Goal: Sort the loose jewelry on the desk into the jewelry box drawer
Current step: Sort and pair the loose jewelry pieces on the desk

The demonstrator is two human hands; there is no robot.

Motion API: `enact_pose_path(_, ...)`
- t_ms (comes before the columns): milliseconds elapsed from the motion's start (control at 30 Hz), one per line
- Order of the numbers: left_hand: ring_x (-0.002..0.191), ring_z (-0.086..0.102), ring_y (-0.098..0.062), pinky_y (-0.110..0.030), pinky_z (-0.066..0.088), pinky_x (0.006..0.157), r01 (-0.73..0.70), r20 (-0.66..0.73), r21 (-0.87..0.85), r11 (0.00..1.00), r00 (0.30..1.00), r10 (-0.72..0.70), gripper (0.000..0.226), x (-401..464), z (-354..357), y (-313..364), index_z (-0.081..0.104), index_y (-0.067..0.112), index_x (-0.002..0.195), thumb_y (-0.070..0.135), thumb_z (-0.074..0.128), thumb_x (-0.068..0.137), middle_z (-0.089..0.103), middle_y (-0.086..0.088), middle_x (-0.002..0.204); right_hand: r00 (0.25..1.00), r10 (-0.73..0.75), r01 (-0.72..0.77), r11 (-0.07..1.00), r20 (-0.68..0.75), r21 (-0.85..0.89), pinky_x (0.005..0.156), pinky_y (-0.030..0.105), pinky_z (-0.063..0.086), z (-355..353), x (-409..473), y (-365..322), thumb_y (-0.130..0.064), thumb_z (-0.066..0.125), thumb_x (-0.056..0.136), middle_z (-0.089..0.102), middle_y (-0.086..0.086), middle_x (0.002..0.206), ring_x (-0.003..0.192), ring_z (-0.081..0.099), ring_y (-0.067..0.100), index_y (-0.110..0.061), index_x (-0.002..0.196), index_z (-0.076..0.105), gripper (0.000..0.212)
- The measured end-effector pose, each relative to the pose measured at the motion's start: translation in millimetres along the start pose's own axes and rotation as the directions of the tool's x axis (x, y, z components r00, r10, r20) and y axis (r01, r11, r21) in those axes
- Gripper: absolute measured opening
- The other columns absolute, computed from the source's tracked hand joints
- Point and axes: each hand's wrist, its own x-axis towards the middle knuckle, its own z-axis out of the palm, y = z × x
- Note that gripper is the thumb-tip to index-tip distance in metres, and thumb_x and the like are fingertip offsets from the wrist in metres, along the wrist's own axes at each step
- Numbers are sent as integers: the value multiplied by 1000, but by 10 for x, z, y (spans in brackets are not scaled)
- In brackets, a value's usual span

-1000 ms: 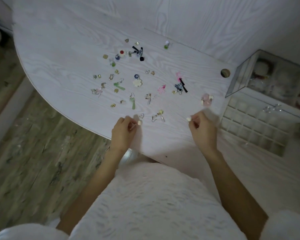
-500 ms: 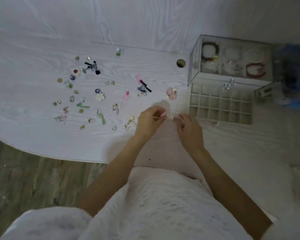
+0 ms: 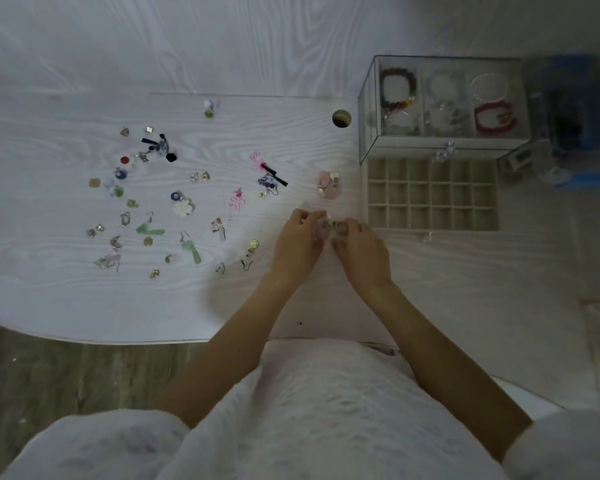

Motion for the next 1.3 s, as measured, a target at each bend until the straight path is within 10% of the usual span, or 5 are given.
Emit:
enact_pose_path(267, 98, 59, -24, -24, 41, 82, 114, 7, -98, 989, 993, -114, 42, 36, 63, 44, 54, 8, 123, 4, 61, 82, 55, -12, 116, 1000, 24, -22, 983, -13, 180, 66, 26, 34, 24, 85, -212, -8, 46, 93, 51, 18, 112, 87, 56, 29, -2, 113, 56, 23)
enact_pose_path(867, 111, 54, -26, -35, 43, 95, 116, 128, -174, 978, 987, -94, 49, -20, -189, -20, 45, 7, 133, 1, 52, 85, 53, -14, 126, 992, -121, 118, 990, -41, -72, 70, 40, 47, -117, 77, -216, 7, 49, 83, 47, 18, 125, 108, 50, 36, -4, 129, 46, 47)
enact_pose_path(1067, 105, 56, -20, -27, 41, 88, -65, -213, -20, 998, 975, 59, 30, -382, -961, -496, 57, 14, 121, 17, 56, 91, 65, -1, 112, 912, -410, 410, 912, -7, 15, 79, 33, 46, -290, 326, -526, -4, 51, 87, 59, 8, 115, 107, 53, 26, -11, 111, 62, 28)
enact_pose_path(1300, 108, 53, -23, -32, 41, 88, 234, -385, 58, 971, 902, -194, 34, -14, -1632, -1225, 54, 17, 123, 21, 57, 89, 63, -2, 115, 897, -404, 420, 906, 179, -62, 84, 38, 47, -47, 1005, -1079, 1, 49, 89, 46, 10, 128, 115, 43, 29, -15, 125, 54, 40)
